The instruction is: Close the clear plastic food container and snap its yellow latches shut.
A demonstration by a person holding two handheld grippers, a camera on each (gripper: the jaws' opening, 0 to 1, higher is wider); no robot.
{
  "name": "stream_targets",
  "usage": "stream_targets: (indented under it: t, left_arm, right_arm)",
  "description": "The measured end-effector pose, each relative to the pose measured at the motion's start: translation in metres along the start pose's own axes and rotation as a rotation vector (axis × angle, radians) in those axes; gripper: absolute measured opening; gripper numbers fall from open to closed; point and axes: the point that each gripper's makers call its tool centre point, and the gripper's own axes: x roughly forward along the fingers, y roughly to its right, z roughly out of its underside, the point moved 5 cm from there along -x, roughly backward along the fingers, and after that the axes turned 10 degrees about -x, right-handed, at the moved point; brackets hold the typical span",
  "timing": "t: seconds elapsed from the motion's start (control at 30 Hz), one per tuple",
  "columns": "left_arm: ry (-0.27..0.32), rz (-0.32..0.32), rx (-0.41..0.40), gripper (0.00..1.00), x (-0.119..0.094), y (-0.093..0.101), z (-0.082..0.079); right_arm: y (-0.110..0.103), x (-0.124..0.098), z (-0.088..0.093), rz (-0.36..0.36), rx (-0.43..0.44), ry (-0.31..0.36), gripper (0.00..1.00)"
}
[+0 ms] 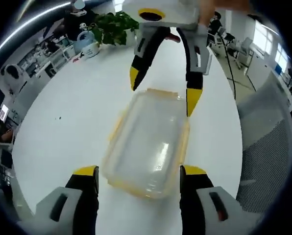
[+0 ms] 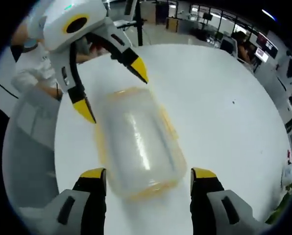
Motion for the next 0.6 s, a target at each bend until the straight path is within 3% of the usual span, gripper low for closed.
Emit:
stream_targets:
  t: [0.23,0.37,0.43,0.6]
  left_arm:
    - [0.053,-0.025,-0.079,0.68,-0.007,-0.004,0.013]
    - [0.089,-0.035,-0.147,0.68,-0.011,-0.007,0.018]
    - [0.104,-0.041,-0.18,0.67,-0.015,-0.007,0.023]
    - [0.154,-0.059,-0.234,0.67,-0.022,-0.005,0.031]
  right_arm:
    - [0.0,-0.004,0.004,0.03,0.053,0.037,0.69]
    - [0.0,-0.008,0.003,0.053,0.094,0.078,0.69]
    - [-0.002,-0.009,0.0,0.078,0.148,0.137,0.7]
    - [-0.011,-0.01,0.001,0.114,0.174,0.178,0.7]
